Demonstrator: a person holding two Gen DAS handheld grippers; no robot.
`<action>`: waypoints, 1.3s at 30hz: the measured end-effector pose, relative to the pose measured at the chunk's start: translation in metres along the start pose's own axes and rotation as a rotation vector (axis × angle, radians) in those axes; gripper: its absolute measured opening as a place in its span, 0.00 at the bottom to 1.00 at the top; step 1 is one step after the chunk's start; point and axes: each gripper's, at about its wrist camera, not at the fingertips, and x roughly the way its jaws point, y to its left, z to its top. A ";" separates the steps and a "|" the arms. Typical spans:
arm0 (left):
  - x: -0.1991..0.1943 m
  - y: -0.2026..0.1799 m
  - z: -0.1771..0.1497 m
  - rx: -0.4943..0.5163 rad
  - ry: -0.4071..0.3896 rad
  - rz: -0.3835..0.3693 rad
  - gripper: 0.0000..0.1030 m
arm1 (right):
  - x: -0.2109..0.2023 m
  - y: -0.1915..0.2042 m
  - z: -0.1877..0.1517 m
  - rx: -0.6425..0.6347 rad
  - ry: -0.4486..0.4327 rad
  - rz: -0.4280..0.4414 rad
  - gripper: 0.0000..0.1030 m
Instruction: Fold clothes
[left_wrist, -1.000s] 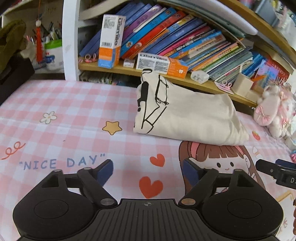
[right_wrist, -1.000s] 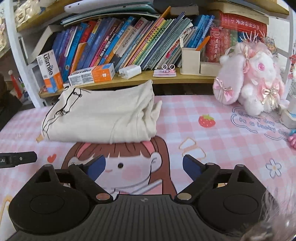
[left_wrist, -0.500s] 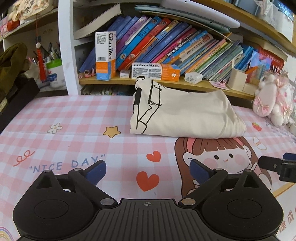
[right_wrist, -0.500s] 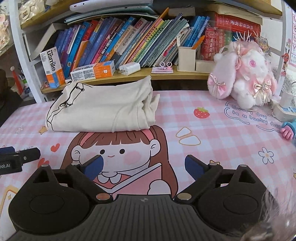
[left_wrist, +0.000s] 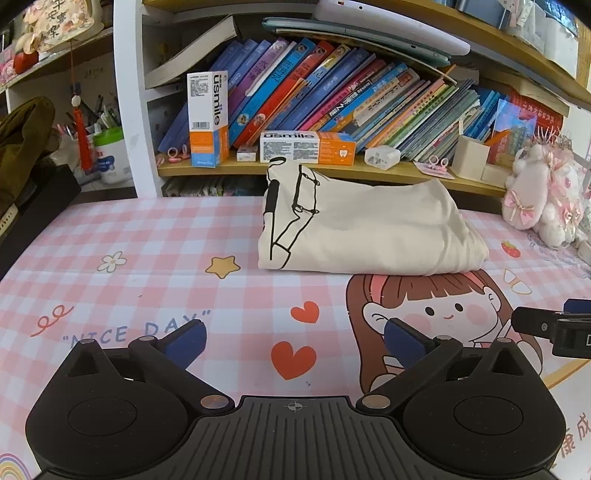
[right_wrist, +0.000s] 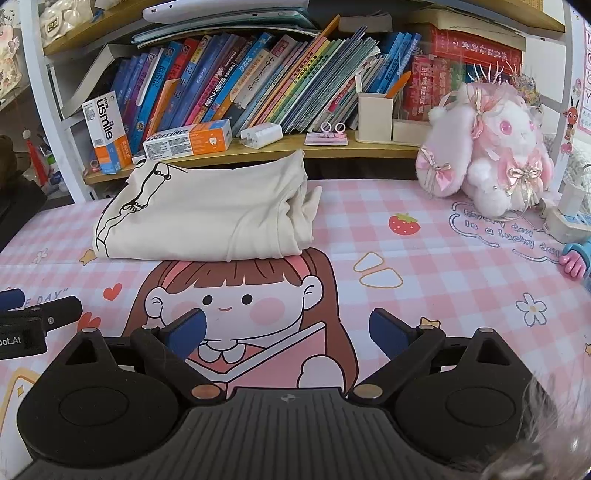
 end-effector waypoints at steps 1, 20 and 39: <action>0.000 0.000 0.000 0.001 0.001 0.000 1.00 | 0.000 0.000 0.000 -0.001 0.001 0.000 0.93; 0.005 0.000 -0.002 0.000 0.017 -0.006 1.00 | 0.003 0.001 0.000 -0.002 0.019 0.006 0.93; 0.005 -0.002 -0.003 0.000 0.018 -0.010 1.00 | 0.005 0.000 -0.001 0.000 0.029 0.010 0.93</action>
